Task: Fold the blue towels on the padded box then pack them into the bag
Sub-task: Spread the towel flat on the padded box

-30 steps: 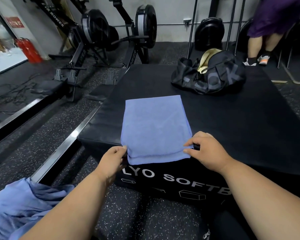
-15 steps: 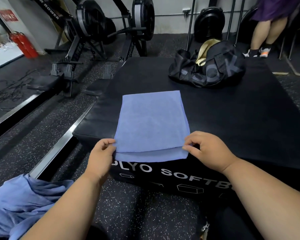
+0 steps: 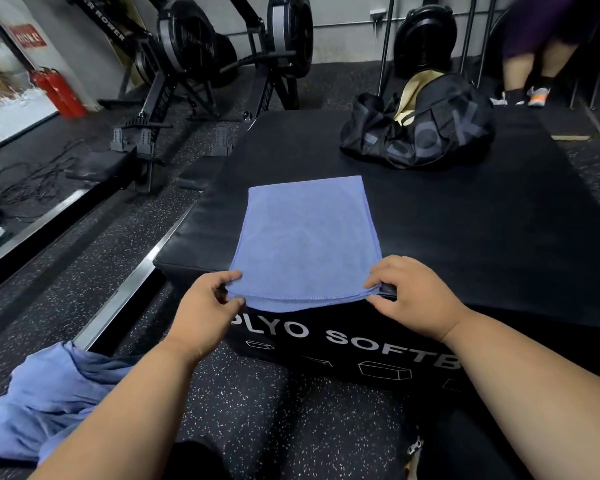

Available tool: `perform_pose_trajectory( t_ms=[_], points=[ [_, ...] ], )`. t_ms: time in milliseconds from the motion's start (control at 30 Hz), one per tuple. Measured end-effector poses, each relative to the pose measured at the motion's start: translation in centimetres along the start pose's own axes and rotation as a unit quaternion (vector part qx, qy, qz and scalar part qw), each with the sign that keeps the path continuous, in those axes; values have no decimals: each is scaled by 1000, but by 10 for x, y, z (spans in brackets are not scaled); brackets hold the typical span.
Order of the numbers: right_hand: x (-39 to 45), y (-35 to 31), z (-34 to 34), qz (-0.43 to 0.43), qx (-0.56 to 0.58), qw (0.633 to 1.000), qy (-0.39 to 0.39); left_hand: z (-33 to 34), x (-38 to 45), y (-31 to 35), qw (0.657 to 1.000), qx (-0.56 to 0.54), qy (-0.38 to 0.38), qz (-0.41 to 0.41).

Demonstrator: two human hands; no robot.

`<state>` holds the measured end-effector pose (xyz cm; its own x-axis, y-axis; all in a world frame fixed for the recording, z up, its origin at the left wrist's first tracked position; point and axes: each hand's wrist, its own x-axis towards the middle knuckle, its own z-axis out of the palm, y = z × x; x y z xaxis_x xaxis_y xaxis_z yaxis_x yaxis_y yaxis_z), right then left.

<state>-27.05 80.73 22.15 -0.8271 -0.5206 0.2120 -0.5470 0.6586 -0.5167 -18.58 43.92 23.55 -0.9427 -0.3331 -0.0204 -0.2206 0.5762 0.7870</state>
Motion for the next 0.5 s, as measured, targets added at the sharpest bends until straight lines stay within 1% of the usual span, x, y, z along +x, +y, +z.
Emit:
perform_pose_trajectory(
  t_ms=[67,133,233,333,400,500],
  points=[
    [1,-4,-1,19,15,999,22,-2,2,3,999,-34,22,-12],
    [3,-8,-4,33,22,998,46,-4,6,4,997,-67,15,-22],
    [10,-8,-12,39,19,994,104,-7,11,13,994,-103,-6,-31],
    [16,-8,-21,47,17,987,156,-9,19,24,990,-137,-6,-33],
    [20,-12,-24,52,31,984,168,-8,27,28,986,-158,-17,-40],
    [27,-16,-21,80,62,982,156,-8,45,30,985,-156,-51,-54]
  ],
)
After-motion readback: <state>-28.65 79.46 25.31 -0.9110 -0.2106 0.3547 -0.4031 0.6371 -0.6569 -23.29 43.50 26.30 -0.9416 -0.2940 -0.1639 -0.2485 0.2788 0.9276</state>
